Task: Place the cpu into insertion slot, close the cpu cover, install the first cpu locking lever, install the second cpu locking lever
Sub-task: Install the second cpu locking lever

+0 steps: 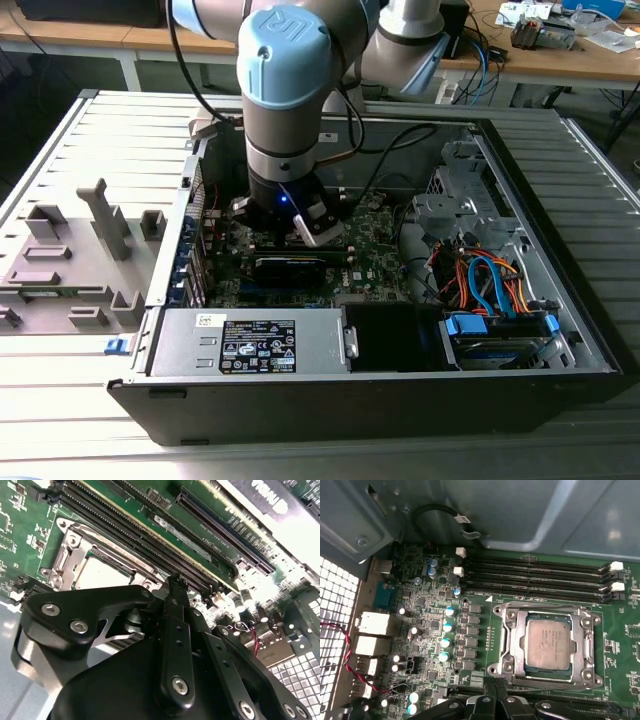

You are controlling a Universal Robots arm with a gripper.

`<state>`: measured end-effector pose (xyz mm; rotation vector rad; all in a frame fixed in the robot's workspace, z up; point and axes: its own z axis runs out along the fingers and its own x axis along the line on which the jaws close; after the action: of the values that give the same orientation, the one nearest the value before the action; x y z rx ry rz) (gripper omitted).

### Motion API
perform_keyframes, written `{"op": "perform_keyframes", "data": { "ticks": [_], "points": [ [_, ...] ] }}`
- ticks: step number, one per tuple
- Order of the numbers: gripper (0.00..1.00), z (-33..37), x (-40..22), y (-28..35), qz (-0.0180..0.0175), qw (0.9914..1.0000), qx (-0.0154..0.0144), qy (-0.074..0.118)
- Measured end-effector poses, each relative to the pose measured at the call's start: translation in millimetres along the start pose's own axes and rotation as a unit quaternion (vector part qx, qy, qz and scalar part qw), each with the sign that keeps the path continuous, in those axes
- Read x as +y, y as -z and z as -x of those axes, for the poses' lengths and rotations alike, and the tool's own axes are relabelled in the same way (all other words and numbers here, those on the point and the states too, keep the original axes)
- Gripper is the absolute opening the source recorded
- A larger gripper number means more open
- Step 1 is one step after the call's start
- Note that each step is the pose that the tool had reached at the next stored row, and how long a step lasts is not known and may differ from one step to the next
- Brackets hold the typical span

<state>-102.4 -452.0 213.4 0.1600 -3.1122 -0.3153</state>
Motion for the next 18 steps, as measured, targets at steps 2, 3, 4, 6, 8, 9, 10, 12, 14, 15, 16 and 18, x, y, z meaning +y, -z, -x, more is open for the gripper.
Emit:
{"op": "perform_keyframes", "data": {
  "ticks": [2, 3, 4, 6, 8, 9, 10, 12, 14, 15, 16, 18],
  "points": [
    [0.11, -0.6, 1.3, -1.3, 0.0002, 1.00000, 0.0005, 0.002],
    [0.11, -0.8, 1.9, -1.8, 0.0003, 0.99999, 0.0011, 0.005],
    [0.11, -0.8, 2.4, -2.3, 0.0004, 0.99996, 0.0018, 0.009],
    [0.11, -1.0, 3.4, -3.5, 0.0007, 0.99986, 0.0033, 0.017],
    [0.11, -1.1, 4.6, -4.7, 0.0007, 0.99967, 0.0051, 0.025],
    [0.11, -1.0, 5.7, -5.7, 0.0008, 0.99950, 0.0063, 0.031],
    [0.11, -0.8, 7.8, -7.0, 0.0013, 0.99937, 0.0070, 0.035],
    [0.11, -0.6, 9.1, -8.4, 0.0028, 0.99933, 0.0070, 0.036],
    [0.11, -0.4, 9.5, -10.6, 0.0032, 0.99928, 0.0072, 0.037],
    [0.11, -0.5, 9.4, -11.9, 0.0033, 0.99927, 0.0073, 0.037],
    [0.11, -0.5, 9.3, -12.7, 0.0035, 0.99926, 0.0073, 0.038],
    [0.11, -0.5, 9.1, -13.9, 0.0040, 0.99924, 0.0074, 0.038]
  ]
}}
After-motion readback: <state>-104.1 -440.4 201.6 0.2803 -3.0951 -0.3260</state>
